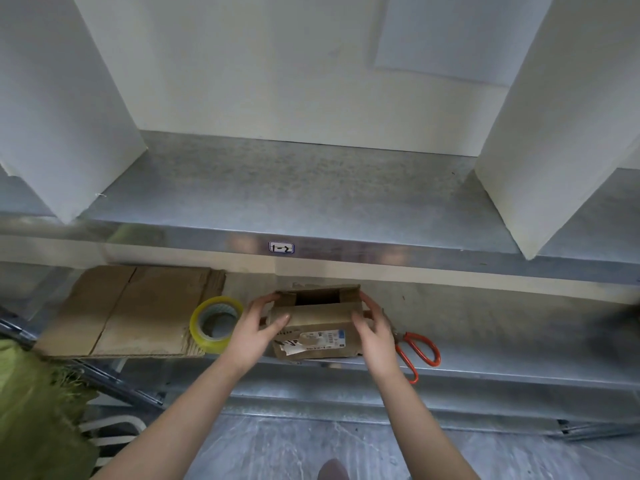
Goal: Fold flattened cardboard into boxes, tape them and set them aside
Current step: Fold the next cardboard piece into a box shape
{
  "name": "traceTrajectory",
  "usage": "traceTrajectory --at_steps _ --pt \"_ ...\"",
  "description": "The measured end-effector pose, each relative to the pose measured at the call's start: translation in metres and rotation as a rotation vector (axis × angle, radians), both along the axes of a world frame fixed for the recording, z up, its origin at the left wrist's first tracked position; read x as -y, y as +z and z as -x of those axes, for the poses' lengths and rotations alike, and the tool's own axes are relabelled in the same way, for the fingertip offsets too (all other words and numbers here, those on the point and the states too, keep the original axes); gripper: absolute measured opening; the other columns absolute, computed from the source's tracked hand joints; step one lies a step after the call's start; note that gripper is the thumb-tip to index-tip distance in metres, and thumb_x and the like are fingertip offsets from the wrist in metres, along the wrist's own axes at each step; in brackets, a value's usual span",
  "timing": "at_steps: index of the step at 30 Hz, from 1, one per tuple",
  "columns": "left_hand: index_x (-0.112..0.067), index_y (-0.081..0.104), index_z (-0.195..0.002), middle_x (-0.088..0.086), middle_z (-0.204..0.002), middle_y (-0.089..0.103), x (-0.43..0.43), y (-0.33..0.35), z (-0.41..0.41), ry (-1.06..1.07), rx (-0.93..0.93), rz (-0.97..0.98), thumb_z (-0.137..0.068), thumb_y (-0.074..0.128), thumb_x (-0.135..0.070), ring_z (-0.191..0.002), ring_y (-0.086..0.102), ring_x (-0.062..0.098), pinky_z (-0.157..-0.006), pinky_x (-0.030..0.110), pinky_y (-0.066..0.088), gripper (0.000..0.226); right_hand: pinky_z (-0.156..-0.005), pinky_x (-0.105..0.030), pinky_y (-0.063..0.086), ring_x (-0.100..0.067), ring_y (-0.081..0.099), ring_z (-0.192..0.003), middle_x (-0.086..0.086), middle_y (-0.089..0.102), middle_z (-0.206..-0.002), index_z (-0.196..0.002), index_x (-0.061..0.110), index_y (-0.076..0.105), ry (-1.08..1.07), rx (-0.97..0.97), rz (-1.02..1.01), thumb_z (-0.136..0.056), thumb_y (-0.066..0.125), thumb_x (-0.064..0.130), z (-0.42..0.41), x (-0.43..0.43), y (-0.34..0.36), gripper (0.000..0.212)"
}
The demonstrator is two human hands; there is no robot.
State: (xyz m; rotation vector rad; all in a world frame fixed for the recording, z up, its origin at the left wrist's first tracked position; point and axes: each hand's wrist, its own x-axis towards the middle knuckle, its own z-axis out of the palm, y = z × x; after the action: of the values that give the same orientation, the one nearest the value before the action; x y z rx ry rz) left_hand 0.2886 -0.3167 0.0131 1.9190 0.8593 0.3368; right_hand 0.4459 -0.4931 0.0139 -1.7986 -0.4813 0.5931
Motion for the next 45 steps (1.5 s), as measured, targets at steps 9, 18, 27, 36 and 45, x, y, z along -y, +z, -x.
traceTrajectory --at_steps 9,18,27,36,45 --pt "-0.035 0.04 -0.125 -0.007 -0.134 0.044 0.001 0.0 -0.023 -0.123 -0.032 -0.017 -0.083 0.069 -0.044 -0.123 0.044 0.014 -0.099 0.027 0.036 0.051 -0.101 -0.049 0.048 -0.014 0.054 -0.123 0.014 0.059 -0.128 -0.123 0.052 0.05 -0.025 -0.114 -0.028 -0.085 0.062 0.051 -0.014 0.033 -0.018 0.04" --pt "-0.044 0.021 -0.141 -0.012 -0.149 0.025 -0.005 0.005 -0.03 -0.158 0.084 -0.003 -0.082 0.072 -0.034 -0.13 0.035 0.008 -0.103 0.031 0.039 0.078 -0.106 -0.048 0.043 -0.016 0.043 -0.128 0.008 0.045 -0.135 -0.128 0.055 0.038 0.005 -0.152 -0.086 -0.093 0.061 0.013 -0.029 0.021 -0.005 0.06" --pt "-0.038 0.048 -0.135 -0.027 -0.146 0.02 -0.009 0.005 -0.028 -0.289 -0.104 -0.206 -0.091 0.055 -0.049 -0.138 0.022 0.002 -0.111 0.032 0.034 0.046 -0.105 -0.028 0.04 -0.007 0.048 -0.124 0.015 0.051 -0.133 -0.12 0.052 0.049 0.159 0.189 0.121 -0.097 0.055 0.033 -0.034 0.026 -0.009 0.031" --pt "-0.03 0.035 -0.146 -0.02 -0.155 0.019 -0.015 0.01 -0.035 -0.412 -0.3 -0.539 -0.076 -0.003 -0.081 -0.143 0.012 0.003 -0.115 0.038 0.027 0.094 -0.099 -0.023 0.043 -0.015 0.054 -0.12 0.007 0.06 -0.125 -0.122 0.028 0.063 -0.014 0.092 0.082 -0.094 0.061 0.025 -0.035 0.008 -0.006 0.029" --pt "-0.028 0.031 -0.148 -0.012 -0.156 0.024 -0.013 0.03 -0.049 -0.454 -0.281 -0.704 -0.082 0.011 -0.066 -0.146 0.012 0.01 -0.112 0.022 0.004 0.079 -0.108 -0.032 0.032 -0.024 0.037 -0.136 -0.005 0.046 -0.144 -0.135 0.022 0.053 0.088 0.596 0.282 -0.099 0.049 0.028 -0.038 0.012 0.006 0.037"
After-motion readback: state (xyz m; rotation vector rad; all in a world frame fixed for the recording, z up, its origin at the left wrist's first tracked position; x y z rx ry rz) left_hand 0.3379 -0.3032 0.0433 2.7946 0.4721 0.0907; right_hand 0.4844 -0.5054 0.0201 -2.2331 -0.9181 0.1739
